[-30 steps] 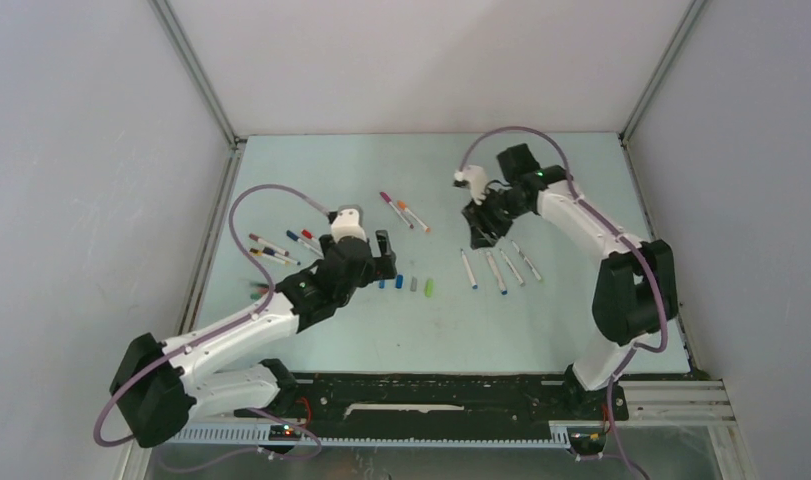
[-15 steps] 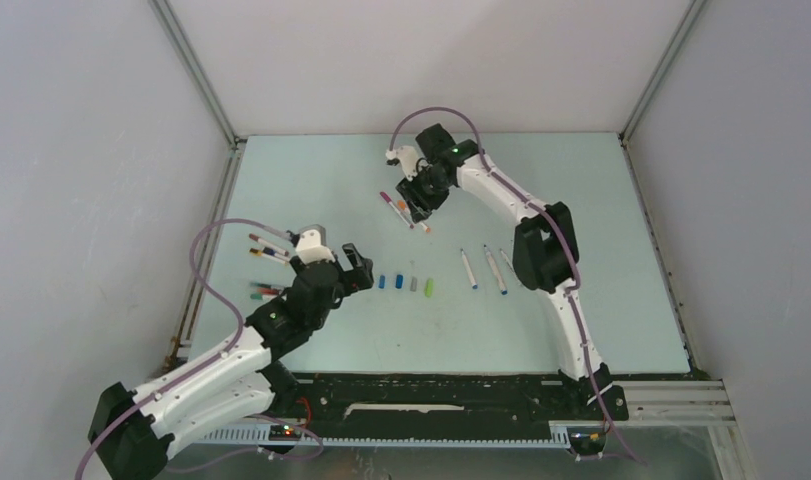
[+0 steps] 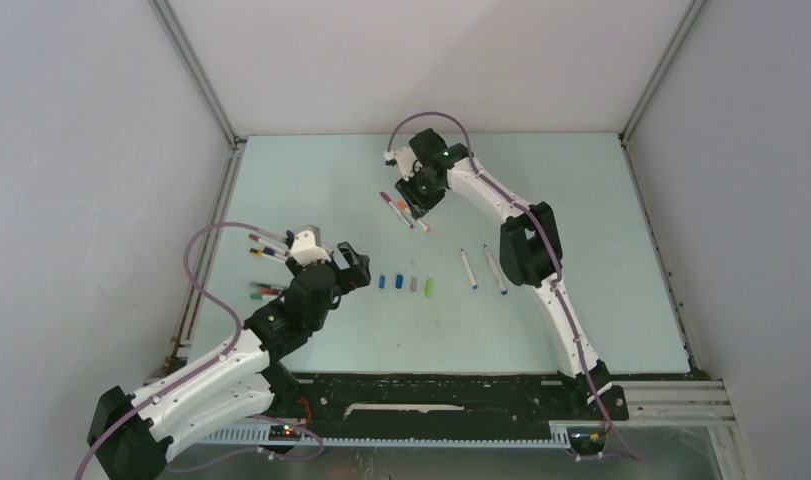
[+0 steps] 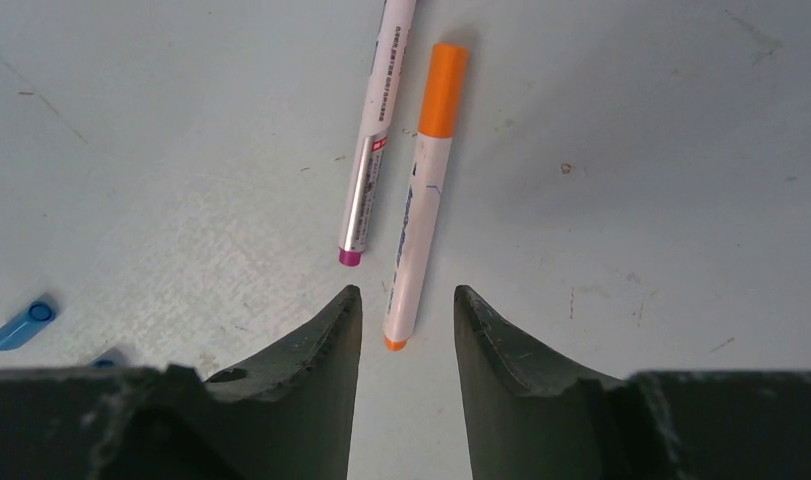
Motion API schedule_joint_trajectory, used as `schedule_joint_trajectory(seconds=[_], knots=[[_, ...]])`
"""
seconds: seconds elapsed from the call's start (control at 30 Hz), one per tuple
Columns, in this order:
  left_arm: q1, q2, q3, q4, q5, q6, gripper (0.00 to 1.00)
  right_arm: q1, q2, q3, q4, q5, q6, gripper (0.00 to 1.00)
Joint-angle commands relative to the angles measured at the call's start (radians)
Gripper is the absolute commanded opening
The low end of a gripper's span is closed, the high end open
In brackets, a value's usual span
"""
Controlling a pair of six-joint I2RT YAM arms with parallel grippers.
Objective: Open the pen caps
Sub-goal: Pick up the pen from the center of the board.
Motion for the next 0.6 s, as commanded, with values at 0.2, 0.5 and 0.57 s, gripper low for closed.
schedule_joint_trajectory(seconds=[0.2, 0.5, 0.57], knots=[[0.007, 0.019, -0.027, 0.057, -0.036, -0.022, 1.0, 0.01, 0.064, 0.068, 0.009, 0.037, 0.026, 0.4], [0.009, 0.026, -0.024, 0.06, -0.026, -0.024, 1.0, 0.016, 0.097, 0.077, 0.002, 0.042, 0.015, 0.31], [0.01, 0.027, -0.022, 0.06, -0.023, -0.025, 1.0, 0.016, 0.103, 0.077, -0.001, 0.056, 0.011, 0.28]])
